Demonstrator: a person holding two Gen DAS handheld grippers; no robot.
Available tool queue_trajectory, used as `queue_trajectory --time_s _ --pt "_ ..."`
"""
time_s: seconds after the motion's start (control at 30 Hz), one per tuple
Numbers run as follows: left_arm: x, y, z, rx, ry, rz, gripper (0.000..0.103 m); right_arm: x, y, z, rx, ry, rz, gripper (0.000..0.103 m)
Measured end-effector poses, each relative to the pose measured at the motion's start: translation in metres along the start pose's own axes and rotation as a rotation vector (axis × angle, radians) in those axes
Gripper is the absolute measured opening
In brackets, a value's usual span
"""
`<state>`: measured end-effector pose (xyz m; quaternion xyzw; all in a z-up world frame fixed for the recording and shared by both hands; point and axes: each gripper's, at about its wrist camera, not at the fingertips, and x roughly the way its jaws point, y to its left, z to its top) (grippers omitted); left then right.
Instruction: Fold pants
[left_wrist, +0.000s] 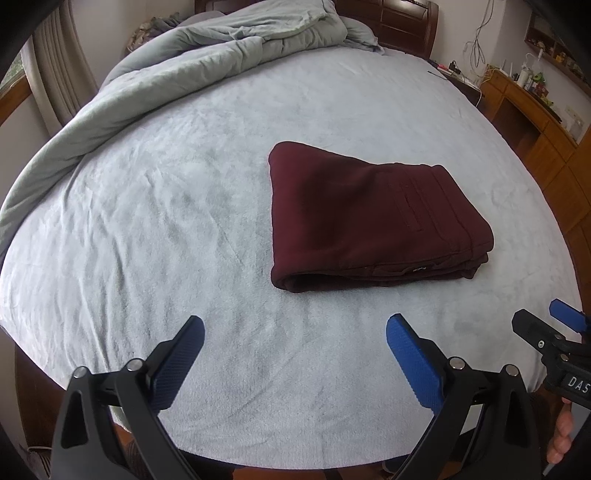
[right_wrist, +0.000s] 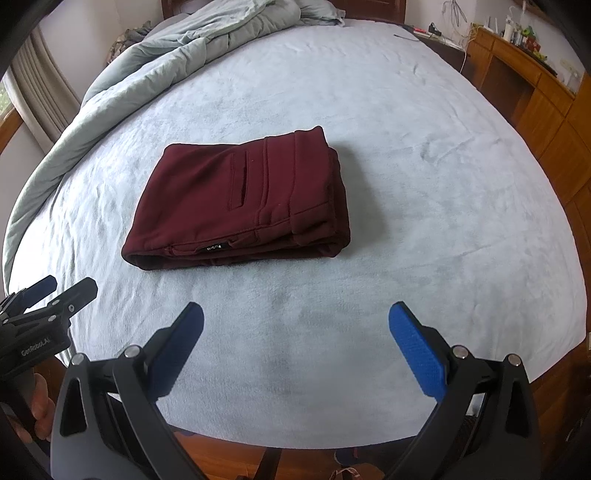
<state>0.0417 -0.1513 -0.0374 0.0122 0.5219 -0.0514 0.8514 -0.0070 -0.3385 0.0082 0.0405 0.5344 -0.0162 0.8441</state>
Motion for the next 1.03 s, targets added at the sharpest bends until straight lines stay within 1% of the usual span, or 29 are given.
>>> queue_trajectory --time_s 0.47,0.7,0.83,1.03 --pt "0.0 -0.003 -0.001 -0.003 0.0 -0.002 0.099 0.006 0.0 -0.002 -0.004 0.008 -0.009 0.1" --pt "-0.002 -0.006 -0.002 0.01 -0.022 -0.003 0.099 0.011 0.0 -0.003 -0.014 0.026 -0.019 0.1" --pt "0.0 -0.005 -0.001 0.001 0.0 -0.021 0.099 0.014 -0.001 -0.003 -0.016 0.035 -0.018 0.1" --pt "0.002 -0.003 -0.002 -0.013 0.02 -0.017 0.099 0.015 -0.004 -0.002 -0.005 0.04 -0.016 0.1"
